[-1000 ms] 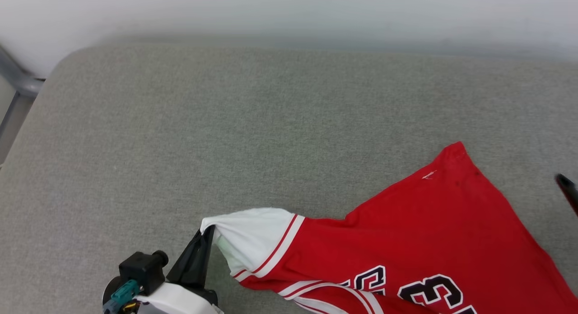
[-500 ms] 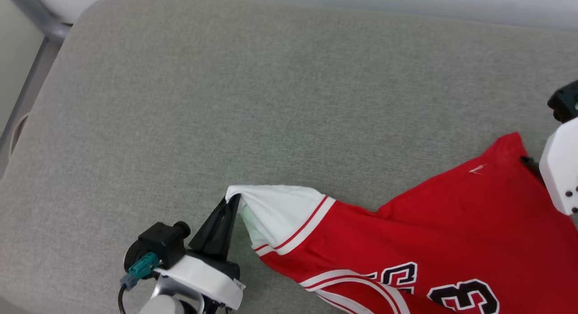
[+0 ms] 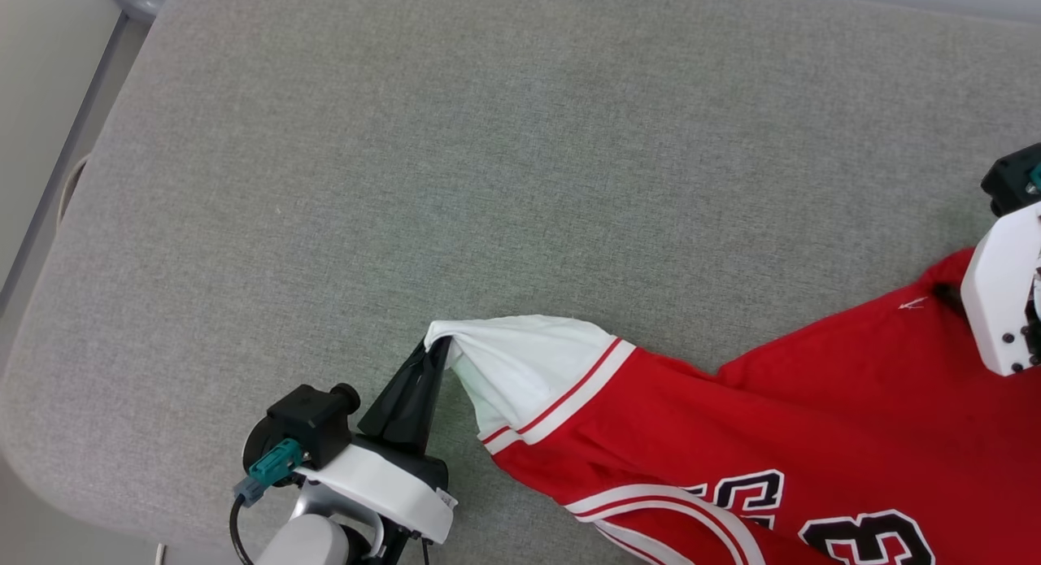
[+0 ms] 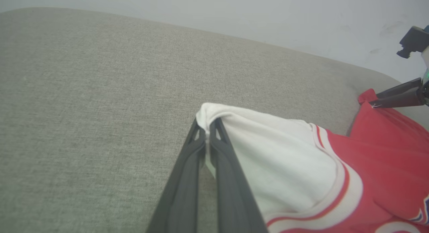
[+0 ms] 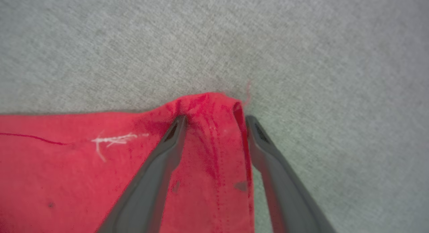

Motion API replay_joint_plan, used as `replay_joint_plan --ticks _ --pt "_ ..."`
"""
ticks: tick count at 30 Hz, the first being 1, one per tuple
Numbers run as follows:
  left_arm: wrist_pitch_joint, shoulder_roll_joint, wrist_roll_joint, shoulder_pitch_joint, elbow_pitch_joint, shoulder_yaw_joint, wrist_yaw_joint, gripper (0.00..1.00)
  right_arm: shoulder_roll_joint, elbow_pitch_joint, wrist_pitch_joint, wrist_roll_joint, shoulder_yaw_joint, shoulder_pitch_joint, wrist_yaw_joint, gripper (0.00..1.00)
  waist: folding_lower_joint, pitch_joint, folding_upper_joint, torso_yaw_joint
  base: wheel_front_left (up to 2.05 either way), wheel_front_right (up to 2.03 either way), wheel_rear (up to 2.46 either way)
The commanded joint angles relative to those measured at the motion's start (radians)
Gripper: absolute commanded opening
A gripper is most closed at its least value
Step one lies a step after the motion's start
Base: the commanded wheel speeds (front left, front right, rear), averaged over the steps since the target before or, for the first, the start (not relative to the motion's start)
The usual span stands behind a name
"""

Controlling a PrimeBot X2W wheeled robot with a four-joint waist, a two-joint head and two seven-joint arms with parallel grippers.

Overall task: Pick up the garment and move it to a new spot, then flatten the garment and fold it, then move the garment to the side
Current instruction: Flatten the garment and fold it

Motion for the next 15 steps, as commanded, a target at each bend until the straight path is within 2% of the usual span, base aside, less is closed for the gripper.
replay_joint_plan --ticks 1,6,15 --pt "-0.005 0.0 0.002 -0.009 0.004 0.004 -0.001 0.0 0.018 0.044 0.02 0.011 0.051 0.071 0.009 0.0 -0.0001 -0.006 0.0 -0.005 0.0 0.0 0.0" --pt "-0.007 0.004 0.003 0.005 0.015 0.013 -0.002 0.0 -0.009 0.045 -0.08 0.025 0.043 0.023 0.004 0.0 -0.0001 -0.039 0.0 -0.034 0.0 0.0 0.0" --pt "-0.007 0.049 0.024 0.012 0.0 0.029 0.006 0.0 0.003 -0.021 -0.334 0.035 0.015 -0.008 0.004 0.0 -0.0001 -0.152 0.0 -0.098 0.0 0.0 0.0"
